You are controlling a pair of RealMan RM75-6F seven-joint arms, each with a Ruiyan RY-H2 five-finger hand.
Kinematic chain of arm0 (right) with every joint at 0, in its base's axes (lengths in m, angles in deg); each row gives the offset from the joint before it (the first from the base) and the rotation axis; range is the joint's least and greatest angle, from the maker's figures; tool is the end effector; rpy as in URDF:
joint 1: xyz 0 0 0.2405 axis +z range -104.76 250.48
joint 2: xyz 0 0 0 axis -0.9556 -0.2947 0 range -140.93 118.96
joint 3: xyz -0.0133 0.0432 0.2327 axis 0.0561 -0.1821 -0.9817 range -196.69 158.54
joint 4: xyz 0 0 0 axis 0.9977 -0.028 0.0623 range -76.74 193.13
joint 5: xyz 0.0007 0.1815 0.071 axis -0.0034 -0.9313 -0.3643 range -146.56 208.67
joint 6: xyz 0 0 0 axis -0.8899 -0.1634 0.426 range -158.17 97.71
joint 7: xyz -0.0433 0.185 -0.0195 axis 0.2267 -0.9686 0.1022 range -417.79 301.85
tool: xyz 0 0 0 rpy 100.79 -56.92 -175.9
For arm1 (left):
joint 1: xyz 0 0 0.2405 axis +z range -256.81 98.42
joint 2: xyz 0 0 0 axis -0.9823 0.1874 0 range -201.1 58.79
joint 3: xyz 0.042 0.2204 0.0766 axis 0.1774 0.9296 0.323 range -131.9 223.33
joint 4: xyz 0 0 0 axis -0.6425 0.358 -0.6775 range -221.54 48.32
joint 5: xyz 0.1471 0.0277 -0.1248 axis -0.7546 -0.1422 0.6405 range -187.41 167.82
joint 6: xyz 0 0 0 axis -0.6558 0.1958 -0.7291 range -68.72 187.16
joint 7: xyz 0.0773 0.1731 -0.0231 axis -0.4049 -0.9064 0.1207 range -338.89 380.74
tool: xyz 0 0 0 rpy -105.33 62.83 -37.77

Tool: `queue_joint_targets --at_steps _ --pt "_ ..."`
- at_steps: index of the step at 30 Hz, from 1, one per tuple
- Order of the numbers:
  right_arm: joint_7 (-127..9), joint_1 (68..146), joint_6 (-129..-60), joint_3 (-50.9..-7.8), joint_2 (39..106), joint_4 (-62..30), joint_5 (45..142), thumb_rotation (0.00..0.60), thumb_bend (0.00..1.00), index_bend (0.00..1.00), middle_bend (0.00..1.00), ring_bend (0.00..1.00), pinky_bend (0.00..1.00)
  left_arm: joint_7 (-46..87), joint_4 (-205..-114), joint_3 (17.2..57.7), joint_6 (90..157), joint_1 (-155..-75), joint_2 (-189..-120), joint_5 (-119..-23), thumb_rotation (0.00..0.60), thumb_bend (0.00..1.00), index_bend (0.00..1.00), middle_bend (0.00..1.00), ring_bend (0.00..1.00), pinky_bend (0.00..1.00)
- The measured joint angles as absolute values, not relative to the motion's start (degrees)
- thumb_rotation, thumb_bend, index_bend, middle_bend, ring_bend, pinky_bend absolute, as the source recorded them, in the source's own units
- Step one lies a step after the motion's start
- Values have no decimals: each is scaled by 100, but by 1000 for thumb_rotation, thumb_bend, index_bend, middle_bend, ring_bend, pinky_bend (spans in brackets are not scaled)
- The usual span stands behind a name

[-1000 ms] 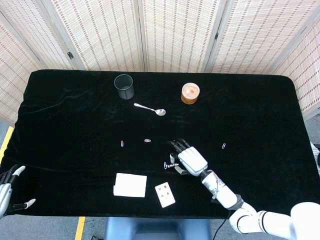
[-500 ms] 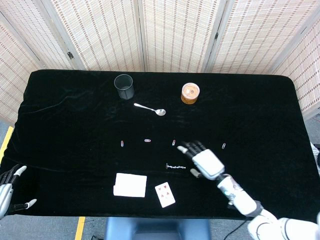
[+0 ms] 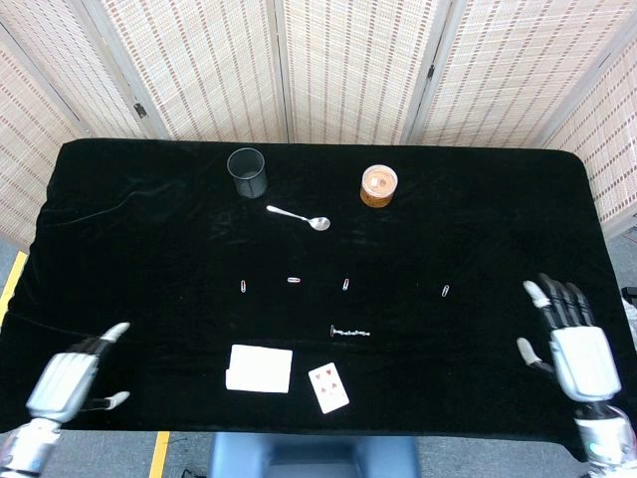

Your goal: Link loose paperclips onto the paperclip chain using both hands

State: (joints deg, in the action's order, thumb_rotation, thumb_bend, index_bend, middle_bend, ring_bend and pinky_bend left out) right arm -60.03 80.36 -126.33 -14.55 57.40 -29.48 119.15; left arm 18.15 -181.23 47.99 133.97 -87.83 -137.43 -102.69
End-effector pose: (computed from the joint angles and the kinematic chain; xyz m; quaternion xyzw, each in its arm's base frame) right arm -0.2768 -0.2134 0.1574 0.5965 -0.3542 0.4362 0.5731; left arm -0.2618 0.2160 0.0947 -0.6909 -0.4151 -0.3505 0.4770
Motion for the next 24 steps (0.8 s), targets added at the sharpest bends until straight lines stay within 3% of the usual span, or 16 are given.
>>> queue_joint_targets --at_steps 3,6,15,24 --pt "-6573 7817 -12766 -1455 5598 -2737 11981 600 369 9 0 0 0 1271 -18490 4726 13291 -8998 -13898 -10464 600 191 222 714 738 878" --pt "-6973 7684 -12835 -1509 5494 -2598 11996 600 368 9 0 0 0 764 -18760 4590 13176 -9200 -14181 -10528 600 201 301 836 853 971" --pt "-7683 7517 -12877 -1768 5357 -2366 11925 600 369 9 0 0 0 277 -19200 4024 12072 -10096 -14906 -9602 600 210 346 974 992 1000" --pt "-8472 7367 -12803 -2043 5230 -2164 11620 600 369 9 0 0 0 -590 -19256 3552 11649 -10825 -15990 -8593 600 328 423 1000 1000 1000"
